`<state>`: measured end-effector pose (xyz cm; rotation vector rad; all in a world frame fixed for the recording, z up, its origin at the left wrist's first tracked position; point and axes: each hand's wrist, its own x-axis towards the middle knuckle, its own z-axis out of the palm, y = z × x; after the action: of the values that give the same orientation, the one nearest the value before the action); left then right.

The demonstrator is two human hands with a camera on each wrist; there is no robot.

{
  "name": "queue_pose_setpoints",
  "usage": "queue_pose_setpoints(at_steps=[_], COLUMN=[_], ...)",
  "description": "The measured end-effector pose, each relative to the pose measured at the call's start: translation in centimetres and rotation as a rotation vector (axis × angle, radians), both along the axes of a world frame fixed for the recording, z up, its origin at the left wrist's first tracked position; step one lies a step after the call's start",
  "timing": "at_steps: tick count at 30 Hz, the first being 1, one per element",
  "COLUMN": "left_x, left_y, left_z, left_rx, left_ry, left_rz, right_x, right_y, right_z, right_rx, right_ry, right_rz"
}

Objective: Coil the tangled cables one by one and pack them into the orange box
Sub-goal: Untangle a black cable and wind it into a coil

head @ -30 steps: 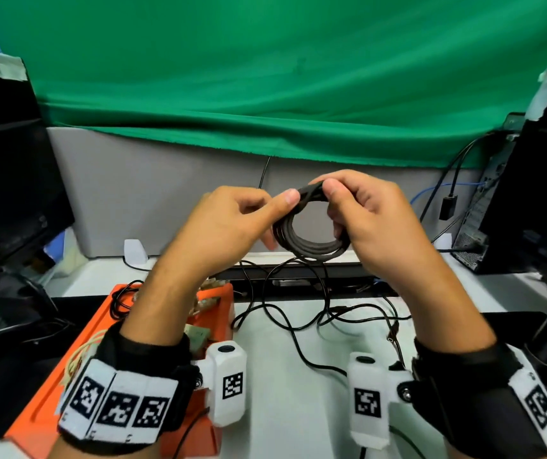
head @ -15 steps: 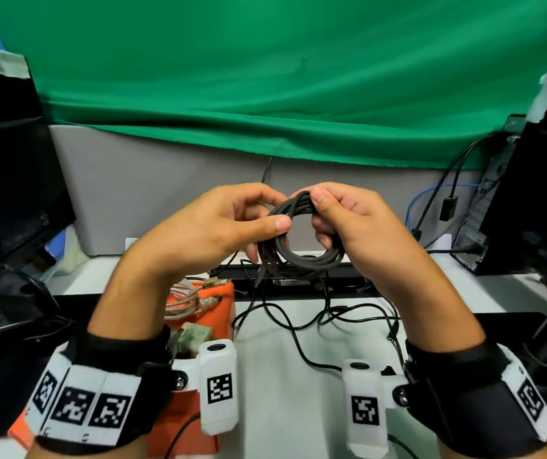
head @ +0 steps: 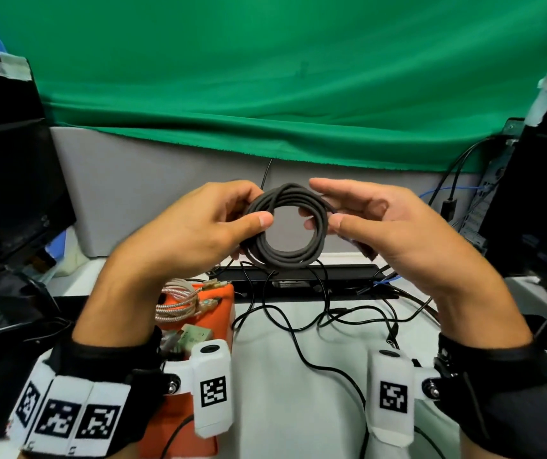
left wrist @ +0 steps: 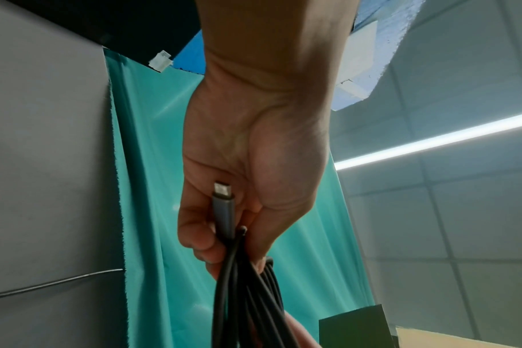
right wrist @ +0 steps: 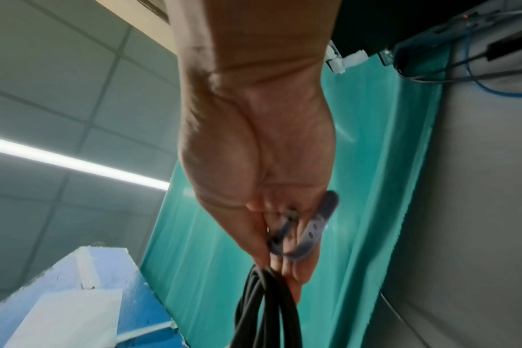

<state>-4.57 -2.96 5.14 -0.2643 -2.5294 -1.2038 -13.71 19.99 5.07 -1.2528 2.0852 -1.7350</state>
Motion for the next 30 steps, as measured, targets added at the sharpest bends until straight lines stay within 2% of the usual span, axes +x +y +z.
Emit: queue_pose_setpoints(at_steps=[2,5,7,9,15,18,22,25,27,30], left_x=[0.1,0.2,0.2,0.2,0.0,0.4,1.0,1.4,1.4,1.2], left_y=[-0.2,-0.2,0.2,0.7,1.2,1.3,1.8,2.5,3.4,4.5], left_z=[0.0,0.0,0.0,0.0,0.3,0.5,1.0,1.2,1.2,1.1], left_rx=[-0.010,0.028,0.089,0.147,0.188,0.139,0.004,-0.128,-0.207,-0.261], left_ry=[-0.002,-0.005,-0.003,0.010,0.057,0.083,0.145,0.197,0.226,0.270], left_rz=[-0.008,-0.077,-0.151,-0.195,-0.115,-0.056,0.077,0.213,0.306,0.422], right_x=[-0.2,-0.6,-0.9,-1.2,-0.6,-0.6,-0.2,-0.3,-0.2,0.3], right_y=[0.4,0.2,-0.5,-1.5,-3.2,-3.4,-3.0,-2.4,-2.2,-2.3], right_z=[0.1,-0.1,-0.6,-1.3,-1.7,-1.7,-1.4,-1.0,-1.0,-1.0], right_rx=[0.078,0.164,0.108,0.004,-0.343,-0.408,-0.371,-0.409,-0.355,-0.284], right_ry=[0.151,0.450,0.512,0.419,-0.314,-0.546,-0.627,-0.751,-0.709,-0.544], right_rz=[-0.081,-0.318,-0.407,-0.397,0.005,0.167,0.265,0.323,0.328,0.228])
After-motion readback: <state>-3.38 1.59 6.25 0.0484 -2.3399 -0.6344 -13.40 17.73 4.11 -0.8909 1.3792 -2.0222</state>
